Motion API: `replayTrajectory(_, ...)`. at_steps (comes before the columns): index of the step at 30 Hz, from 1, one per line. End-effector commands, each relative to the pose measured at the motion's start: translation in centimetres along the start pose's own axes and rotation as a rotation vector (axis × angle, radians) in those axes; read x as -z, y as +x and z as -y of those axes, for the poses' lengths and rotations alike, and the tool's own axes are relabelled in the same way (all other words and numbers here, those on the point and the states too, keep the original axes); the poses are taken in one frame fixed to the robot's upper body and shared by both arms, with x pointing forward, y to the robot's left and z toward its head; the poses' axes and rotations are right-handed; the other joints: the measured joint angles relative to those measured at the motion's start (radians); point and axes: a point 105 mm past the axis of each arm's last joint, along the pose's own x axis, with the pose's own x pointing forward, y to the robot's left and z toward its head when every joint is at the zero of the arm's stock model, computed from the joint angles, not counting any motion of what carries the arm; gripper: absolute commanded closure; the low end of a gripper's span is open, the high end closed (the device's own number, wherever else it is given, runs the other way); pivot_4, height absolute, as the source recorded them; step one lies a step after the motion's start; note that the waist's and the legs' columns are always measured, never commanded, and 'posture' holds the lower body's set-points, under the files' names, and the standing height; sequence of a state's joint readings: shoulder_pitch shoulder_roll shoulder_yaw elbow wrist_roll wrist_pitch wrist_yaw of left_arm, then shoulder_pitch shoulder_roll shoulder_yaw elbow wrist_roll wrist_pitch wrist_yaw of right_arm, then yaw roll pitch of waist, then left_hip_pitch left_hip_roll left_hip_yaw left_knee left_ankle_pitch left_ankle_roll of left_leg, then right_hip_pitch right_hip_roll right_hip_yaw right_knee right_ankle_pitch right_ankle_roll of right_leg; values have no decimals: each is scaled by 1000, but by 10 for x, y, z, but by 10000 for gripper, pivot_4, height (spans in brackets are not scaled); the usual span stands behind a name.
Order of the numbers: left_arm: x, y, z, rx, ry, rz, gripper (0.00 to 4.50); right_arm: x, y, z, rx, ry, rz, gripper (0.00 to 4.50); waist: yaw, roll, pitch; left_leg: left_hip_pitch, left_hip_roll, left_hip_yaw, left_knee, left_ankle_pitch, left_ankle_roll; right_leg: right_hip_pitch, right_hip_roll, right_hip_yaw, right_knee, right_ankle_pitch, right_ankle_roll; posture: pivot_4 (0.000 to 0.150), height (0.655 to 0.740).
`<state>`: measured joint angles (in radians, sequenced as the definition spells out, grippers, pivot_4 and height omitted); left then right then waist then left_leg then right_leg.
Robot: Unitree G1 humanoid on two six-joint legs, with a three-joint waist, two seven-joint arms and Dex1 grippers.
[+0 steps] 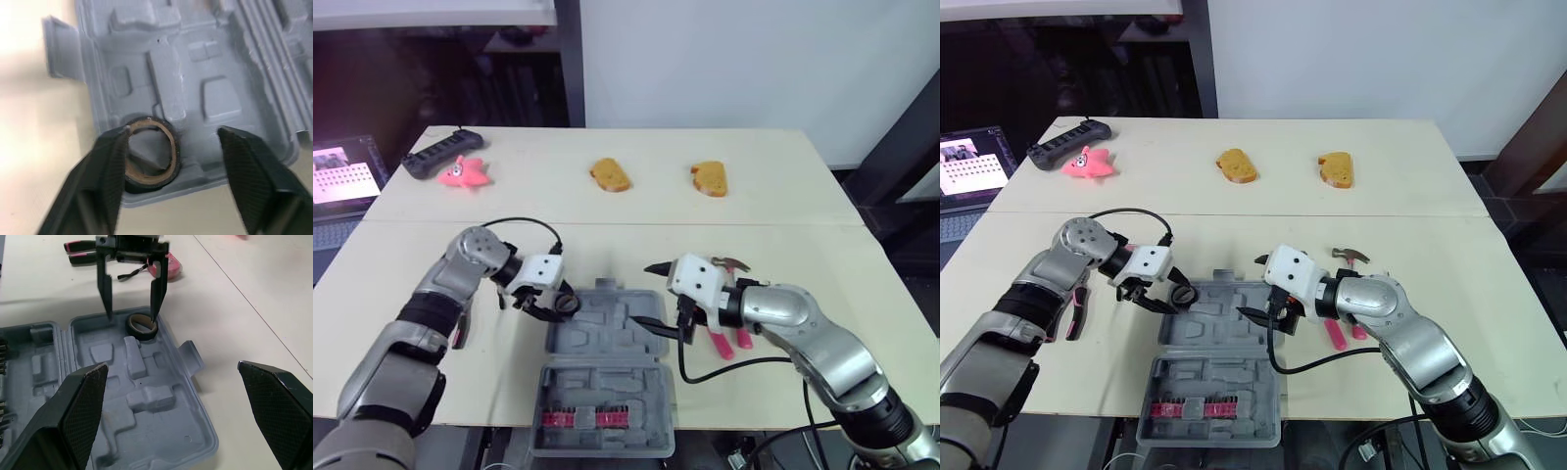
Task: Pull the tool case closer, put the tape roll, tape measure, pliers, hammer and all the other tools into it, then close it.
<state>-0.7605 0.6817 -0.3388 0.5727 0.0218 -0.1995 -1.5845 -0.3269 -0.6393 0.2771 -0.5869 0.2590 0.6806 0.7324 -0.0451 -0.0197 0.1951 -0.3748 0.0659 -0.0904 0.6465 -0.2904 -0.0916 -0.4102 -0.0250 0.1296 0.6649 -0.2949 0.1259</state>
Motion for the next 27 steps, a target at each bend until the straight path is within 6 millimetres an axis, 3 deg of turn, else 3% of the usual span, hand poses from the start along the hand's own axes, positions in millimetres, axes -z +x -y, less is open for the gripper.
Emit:
replayTrajectory(1,-10,-17,-5,-58,11,41,14695,-11,-1,1,4,-33,39,0,0,0,0,0,0,0,0,0,0,0,0,0,0,0,0,1500,7400)
replayTrajectory(9,-2,-18,-2,-165,-117,143,14695,-10,0,1,4,-37,42,0,0,0,0,0,0,0,0,0,0,0,0,0,0,0,0,1500,7400)
replayTrajectory(13,2,-16,-4,-217,-137,147,27051,-10,0,2,3,-38,43,0,2,0,0,0,0,0,0,0,0,0,0,0,0,0,0,1500,7400)
replayTrajectory(27,11,3,4,-240,-188,159,27051,-10,0,1,6,-34,39,0,0,0,0,0,0,0,0,0,0,0,0,0,0,0,0,1500,7400)
